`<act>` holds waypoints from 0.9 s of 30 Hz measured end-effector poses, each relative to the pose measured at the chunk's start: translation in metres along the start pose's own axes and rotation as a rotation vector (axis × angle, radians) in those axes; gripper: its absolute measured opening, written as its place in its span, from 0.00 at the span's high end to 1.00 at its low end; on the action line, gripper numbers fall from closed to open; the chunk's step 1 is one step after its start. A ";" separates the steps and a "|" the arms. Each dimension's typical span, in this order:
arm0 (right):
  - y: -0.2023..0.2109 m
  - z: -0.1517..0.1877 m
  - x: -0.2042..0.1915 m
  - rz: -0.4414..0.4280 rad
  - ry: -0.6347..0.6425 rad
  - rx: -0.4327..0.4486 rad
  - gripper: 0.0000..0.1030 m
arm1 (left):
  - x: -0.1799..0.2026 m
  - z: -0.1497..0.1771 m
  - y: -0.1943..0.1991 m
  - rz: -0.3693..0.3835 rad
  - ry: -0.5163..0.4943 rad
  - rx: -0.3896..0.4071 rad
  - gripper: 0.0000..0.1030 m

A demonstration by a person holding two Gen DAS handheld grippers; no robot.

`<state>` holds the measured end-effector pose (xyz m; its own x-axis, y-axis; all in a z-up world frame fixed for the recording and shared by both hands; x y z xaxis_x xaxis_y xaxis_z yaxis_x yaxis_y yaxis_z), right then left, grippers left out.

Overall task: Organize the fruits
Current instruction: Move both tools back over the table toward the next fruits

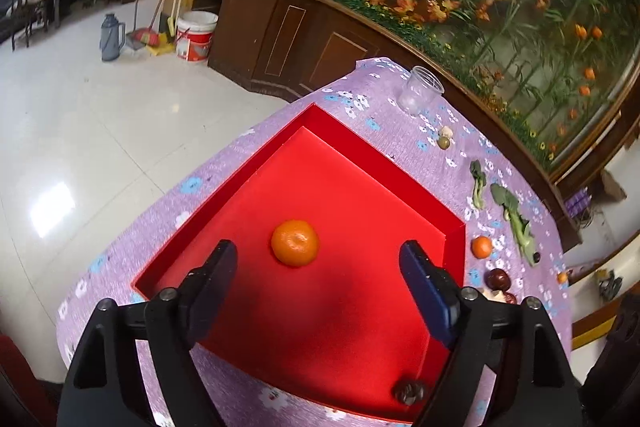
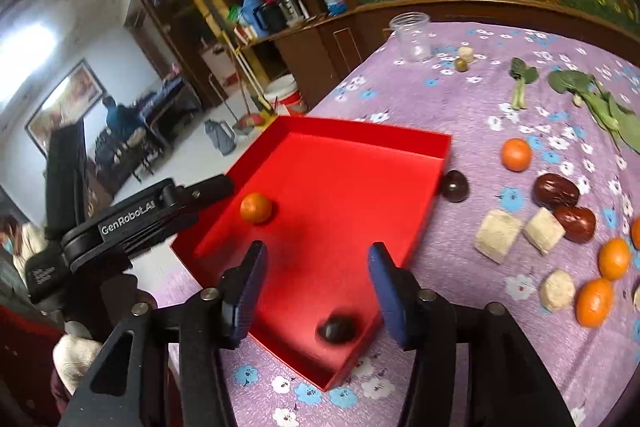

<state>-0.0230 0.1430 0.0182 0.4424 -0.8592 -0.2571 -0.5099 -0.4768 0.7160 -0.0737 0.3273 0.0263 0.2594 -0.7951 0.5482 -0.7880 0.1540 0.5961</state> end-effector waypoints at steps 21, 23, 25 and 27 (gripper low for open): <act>0.148 -0.001 0.200 -0.012 -0.501 0.280 0.00 | 0.126 0.057 -0.003 0.242 -0.181 -0.128 0.20; 0.132 0.018 0.210 0.002 -0.511 0.188 0.00 | 0.139 0.068 -0.011 0.250 -0.214 -0.163 0.20; 0.120 0.034 0.216 0.073 -0.472 0.129 0.00 | 0.152 0.080 -0.021 0.249 -0.244 -0.204 0.20; 0.111 0.044 0.221 0.124 -0.431 0.092 0.08 | 0.157 0.090 -0.029 0.249 -0.257 -0.238 0.20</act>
Point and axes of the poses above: each gripper's, at about its wrist camera, not at the fingertips, and y roughly against the way its jaws point, x to its right, z to its underside, the point moved 7 cm from there along -y, roughly the way its jaws point, and after that the axes turned 13 degrees about z, right-handed, at the moved point
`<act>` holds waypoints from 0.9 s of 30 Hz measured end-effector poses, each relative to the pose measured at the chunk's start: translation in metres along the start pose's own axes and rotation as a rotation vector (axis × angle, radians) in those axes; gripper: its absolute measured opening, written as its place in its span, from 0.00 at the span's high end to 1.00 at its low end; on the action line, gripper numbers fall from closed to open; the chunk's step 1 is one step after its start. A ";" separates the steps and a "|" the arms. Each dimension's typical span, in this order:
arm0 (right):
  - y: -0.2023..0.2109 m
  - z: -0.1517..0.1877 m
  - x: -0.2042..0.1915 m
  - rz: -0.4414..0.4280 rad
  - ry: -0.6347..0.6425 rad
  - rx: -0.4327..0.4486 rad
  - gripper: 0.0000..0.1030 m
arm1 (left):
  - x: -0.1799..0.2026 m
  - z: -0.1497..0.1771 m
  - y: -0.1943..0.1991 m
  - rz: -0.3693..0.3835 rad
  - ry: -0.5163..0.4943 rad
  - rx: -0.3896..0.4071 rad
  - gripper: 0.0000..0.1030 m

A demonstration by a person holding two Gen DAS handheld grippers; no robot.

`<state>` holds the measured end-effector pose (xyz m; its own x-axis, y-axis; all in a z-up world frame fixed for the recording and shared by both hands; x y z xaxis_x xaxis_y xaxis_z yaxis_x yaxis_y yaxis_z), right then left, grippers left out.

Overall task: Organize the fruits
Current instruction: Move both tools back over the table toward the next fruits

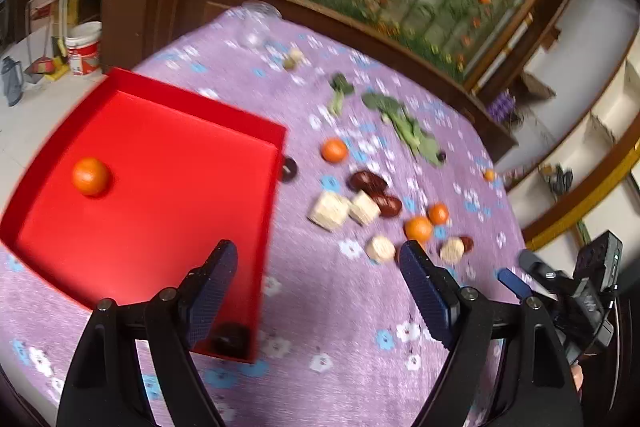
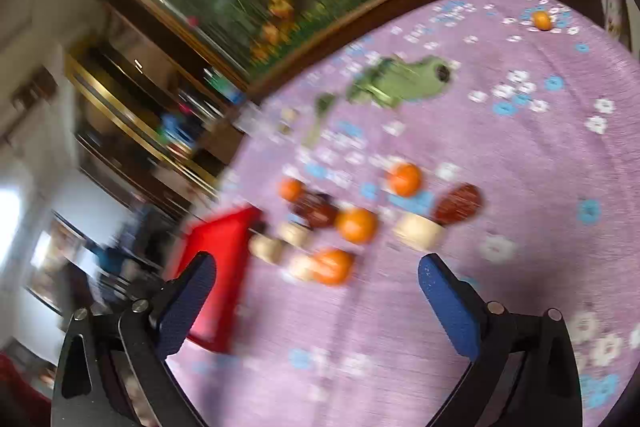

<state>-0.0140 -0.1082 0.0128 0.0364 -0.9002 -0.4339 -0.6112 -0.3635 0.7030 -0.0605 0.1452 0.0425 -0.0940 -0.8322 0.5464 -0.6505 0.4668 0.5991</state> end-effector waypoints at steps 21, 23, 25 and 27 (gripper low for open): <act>-0.058 0.030 -0.048 0.094 0.364 -0.025 0.43 | 0.003 -0.016 -0.099 -0.128 -0.197 -0.146 0.51; -0.064 0.030 -0.051 0.104 0.380 -0.027 0.43 | -0.002 -0.017 -0.109 -0.133 -0.196 -0.168 0.51; -0.070 0.030 -0.052 0.111 0.385 -0.034 0.43 | -0.004 -0.017 -0.116 -0.133 -0.196 -0.189 0.57; -0.075 0.030 -0.052 0.112 0.384 -0.041 0.43 | -0.004 -0.016 -0.122 -0.126 -0.200 -0.207 0.60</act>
Point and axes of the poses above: each gripper's, at about its wrist camera, not at the fingertips, and y roughly against the way its jaws point, x to its right, z to its underside, the point moved 7 cm from there along -y, roughly the way its jaws point, and after that the axes turned 13 degrees about z, right-handed, at the moved point
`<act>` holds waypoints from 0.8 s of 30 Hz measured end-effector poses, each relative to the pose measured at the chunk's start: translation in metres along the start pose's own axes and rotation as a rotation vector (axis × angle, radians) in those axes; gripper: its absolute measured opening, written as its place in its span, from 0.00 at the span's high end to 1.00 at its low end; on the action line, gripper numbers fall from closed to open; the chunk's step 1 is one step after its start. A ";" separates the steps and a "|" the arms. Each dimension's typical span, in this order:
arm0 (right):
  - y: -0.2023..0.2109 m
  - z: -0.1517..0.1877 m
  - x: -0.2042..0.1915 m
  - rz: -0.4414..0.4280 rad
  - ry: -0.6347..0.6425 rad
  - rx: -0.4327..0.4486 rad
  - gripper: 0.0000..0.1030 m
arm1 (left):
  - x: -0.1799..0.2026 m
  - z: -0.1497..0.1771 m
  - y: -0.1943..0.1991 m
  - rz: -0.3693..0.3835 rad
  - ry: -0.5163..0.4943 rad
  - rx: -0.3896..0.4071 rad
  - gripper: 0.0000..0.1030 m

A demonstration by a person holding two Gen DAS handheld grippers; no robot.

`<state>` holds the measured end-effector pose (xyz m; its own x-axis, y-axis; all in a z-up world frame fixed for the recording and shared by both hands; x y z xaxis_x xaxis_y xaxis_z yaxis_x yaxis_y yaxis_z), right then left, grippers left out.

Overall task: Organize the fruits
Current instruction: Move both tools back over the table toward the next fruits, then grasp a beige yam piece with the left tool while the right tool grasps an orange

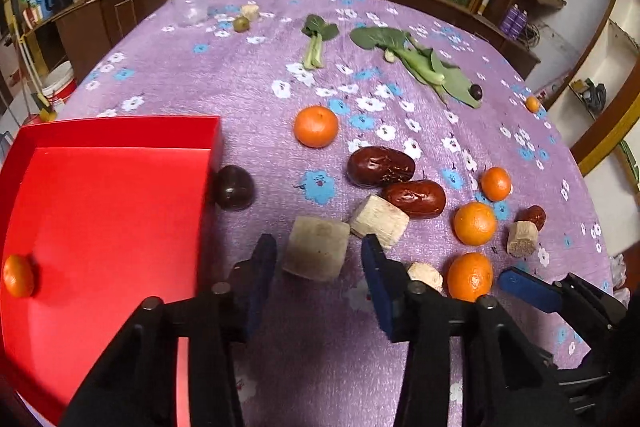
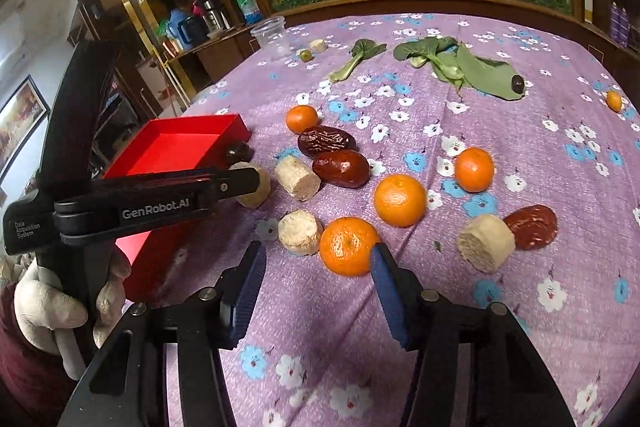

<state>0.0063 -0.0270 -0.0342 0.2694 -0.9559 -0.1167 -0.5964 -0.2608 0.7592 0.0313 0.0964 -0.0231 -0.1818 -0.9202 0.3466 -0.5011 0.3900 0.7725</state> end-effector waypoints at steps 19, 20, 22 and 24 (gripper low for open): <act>-0.028 -0.008 0.014 0.072 -0.030 -0.030 0.46 | -0.004 -0.001 -0.022 -0.109 -0.060 -0.020 0.72; -0.030 -0.007 0.015 0.074 -0.037 -0.039 0.52 | -0.004 -0.001 -0.022 -0.100 -0.057 -0.019 0.72; -0.031 -0.007 0.017 0.078 -0.045 -0.037 0.60 | -0.003 0.000 -0.020 -0.076 -0.044 -0.019 0.72; -0.030 -0.007 0.019 0.071 -0.063 -0.039 0.61 | -0.001 0.002 -0.017 -0.068 -0.039 -0.013 0.72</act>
Point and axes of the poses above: each gripper's, at about its wrist camera, not at the fingertips, and y roughly against the way its jaws point, x to its right, z to its underside, the point moved 7 cm from there along -y, roughly the way its jaws point, and after that the axes turned 13 degrees about z, right-handed, at the moved point
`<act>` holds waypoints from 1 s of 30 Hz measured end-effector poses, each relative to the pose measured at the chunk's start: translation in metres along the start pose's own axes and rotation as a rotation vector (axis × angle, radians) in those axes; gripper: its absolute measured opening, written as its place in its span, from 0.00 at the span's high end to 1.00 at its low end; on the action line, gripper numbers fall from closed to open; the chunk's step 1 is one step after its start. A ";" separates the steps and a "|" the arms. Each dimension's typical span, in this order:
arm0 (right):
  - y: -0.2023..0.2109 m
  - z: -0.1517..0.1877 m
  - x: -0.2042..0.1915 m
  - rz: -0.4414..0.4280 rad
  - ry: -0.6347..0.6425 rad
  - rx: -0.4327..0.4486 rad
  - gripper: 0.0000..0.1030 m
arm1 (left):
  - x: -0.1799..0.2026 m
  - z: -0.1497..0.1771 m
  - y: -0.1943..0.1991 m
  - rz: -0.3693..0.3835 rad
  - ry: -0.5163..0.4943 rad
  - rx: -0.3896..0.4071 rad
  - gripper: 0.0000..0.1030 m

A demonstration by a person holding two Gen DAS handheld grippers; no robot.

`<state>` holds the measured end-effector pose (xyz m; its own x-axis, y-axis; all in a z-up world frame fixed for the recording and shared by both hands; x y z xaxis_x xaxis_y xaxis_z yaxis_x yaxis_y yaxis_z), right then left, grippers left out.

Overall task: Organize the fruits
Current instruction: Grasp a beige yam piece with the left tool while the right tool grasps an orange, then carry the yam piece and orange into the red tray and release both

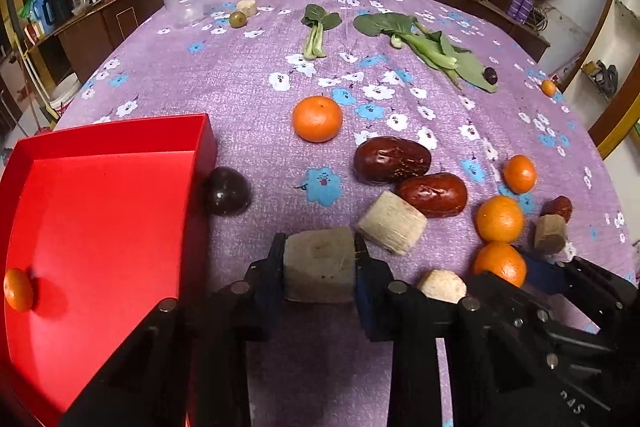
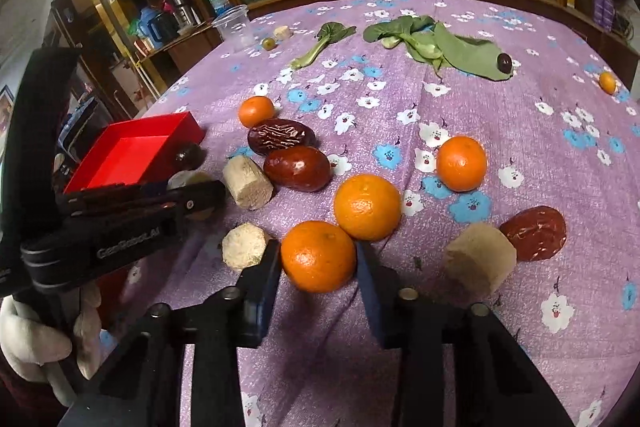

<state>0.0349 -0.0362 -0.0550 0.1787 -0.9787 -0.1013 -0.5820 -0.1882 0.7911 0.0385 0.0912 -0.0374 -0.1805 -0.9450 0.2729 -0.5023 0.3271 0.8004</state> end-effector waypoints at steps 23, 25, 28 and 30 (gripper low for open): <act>0.078 0.014 -0.049 -0.053 0.040 0.100 0.62 | -0.024 0.035 0.124 0.052 0.126 0.224 0.72; 0.082 0.015 -0.060 -0.061 0.060 0.108 0.62 | -0.034 0.039 0.134 0.037 0.142 0.245 0.72; 0.089 0.016 -0.078 -0.077 0.095 0.120 0.62 | -0.050 0.044 0.145 0.016 0.167 0.268 0.72; 0.091 0.016 -0.093 -0.093 0.119 0.122 0.62 | -0.063 0.048 0.151 0.004 0.189 0.278 0.72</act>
<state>-0.0475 0.0364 0.0162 0.3242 -0.9414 -0.0930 -0.6495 -0.2930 0.7016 -0.0663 0.2002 0.0408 -0.0365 -0.9197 0.3909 -0.7183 0.2960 0.6296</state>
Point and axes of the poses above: each gripper's, at about its wrist camera, not at the fingertips, and y roughly against the way its jaws point, x to its right, z to its underside, the point moved 7 cm from there along -y, roughly the way its jaws point, and after that the axes turned 13 degrees about z, right-handed, at the moved point
